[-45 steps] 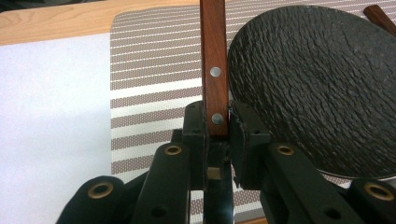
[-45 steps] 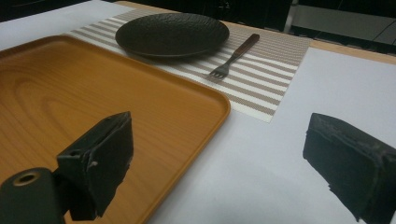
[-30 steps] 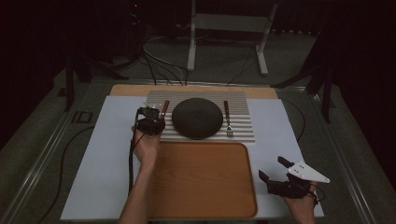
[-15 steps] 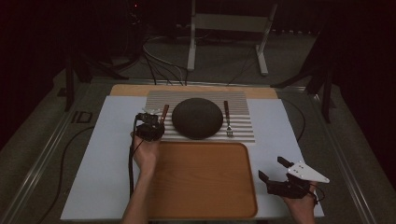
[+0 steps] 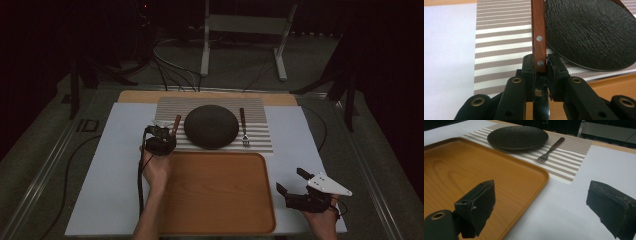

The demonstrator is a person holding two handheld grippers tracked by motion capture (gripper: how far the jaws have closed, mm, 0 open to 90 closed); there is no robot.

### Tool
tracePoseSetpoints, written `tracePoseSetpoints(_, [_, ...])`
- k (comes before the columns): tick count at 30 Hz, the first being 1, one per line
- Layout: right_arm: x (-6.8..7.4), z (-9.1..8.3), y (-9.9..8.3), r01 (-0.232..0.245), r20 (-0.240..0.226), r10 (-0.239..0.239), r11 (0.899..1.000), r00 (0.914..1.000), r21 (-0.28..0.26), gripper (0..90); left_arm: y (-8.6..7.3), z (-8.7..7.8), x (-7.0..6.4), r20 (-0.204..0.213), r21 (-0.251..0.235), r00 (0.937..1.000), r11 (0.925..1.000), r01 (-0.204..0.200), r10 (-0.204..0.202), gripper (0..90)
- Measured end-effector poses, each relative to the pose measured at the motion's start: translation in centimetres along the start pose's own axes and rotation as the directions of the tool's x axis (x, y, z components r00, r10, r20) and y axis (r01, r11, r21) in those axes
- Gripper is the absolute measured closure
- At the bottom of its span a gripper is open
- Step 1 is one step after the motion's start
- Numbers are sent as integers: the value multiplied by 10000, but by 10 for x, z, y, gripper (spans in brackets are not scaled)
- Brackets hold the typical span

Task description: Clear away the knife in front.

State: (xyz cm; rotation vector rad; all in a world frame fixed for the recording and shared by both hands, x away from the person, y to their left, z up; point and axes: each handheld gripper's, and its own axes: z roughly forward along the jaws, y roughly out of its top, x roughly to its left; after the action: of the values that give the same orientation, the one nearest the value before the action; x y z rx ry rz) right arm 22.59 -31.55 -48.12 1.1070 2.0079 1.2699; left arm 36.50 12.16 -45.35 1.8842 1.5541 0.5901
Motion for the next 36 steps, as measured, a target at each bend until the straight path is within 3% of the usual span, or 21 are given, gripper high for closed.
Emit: tracePoseSetpoints(36, [0, 0, 0, 16, -7, -16, 10000, 10000, 27, 84, -28, -12, 0, 20, -146, 9996, 9995, 269, -268, 782])
